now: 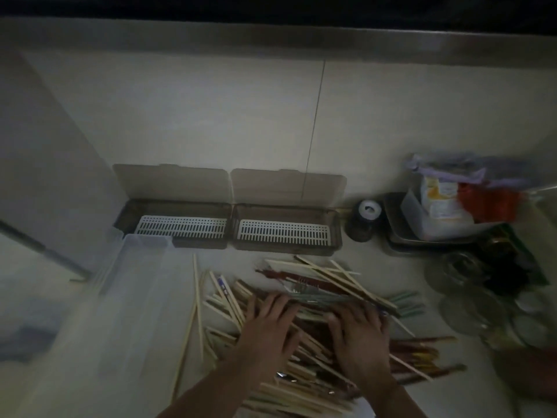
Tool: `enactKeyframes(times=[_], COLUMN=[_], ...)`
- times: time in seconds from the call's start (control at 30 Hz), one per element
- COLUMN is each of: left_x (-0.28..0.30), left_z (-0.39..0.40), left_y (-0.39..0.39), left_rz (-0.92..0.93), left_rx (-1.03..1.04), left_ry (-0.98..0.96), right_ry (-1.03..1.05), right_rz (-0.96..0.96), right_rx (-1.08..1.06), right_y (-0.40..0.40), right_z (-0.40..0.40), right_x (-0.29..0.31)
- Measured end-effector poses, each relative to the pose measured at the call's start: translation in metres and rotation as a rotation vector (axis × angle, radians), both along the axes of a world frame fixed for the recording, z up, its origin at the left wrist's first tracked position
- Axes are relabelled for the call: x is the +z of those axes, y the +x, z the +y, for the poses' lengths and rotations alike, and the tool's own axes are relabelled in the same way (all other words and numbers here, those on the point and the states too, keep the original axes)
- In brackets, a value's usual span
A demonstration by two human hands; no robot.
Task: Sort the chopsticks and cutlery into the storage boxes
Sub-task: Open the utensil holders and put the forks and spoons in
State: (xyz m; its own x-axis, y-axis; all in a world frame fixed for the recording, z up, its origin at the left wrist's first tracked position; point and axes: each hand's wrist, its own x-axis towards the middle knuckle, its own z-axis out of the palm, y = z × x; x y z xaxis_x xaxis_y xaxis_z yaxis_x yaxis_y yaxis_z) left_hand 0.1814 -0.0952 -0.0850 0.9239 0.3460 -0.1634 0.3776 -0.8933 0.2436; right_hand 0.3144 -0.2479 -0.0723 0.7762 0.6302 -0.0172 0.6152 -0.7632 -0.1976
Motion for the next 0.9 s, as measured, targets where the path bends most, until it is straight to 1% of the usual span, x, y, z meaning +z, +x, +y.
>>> enactKeyframes(times=[0.1, 0.2, 0.3, 0.37, 0.47, 0.6, 0.8, 0.9], left_x=[0.003, 0.006, 0.008, 0.006, 0.004, 0.001, 0.004, 0.006], left_z=[-0.006, -0.007, -0.004, 0.002, 0.01, 0.025, 0.033, 0.034], left_y=[-0.012, -0.024, -0.03, -0.031, -0.026, -0.018, -0.02, -0.018], left_rz=[0.005, 0.02, 0.047, 0.05, -0.019, -0.168, -0.186, -0.219], left_rx=[0.025, 0.034, 0.024, 0.005, -0.028, -0.08, -0.191, -0.216], left_ry=[-0.005, -0.032, -0.053, -0.077, -0.09, -0.089, -0.188, -0.211], right_ry=[-0.064, -0.12, -0.072, -0.055, -0.043, 0.035, 0.014, 0.105], right_rz=[-0.01, 0.087, 0.181, 0.191, 0.215, 0.347, 0.341, 0.346], right_rx=[-0.012, -0.01, -0.047, -0.075, -0.107, -0.13, -0.163, -0.2], right_y=[0.014, 0.025, 0.027, 0.027, 0.03, 0.039, 0.048, 0.045], right_z=[0.028, 0.051, 0.063, 0.067, 0.073, 0.075, 0.071, 0.07], right_x=[0.005, 0.004, 0.001, -0.001, 0.001, 0.003, 0.011, 0.012])
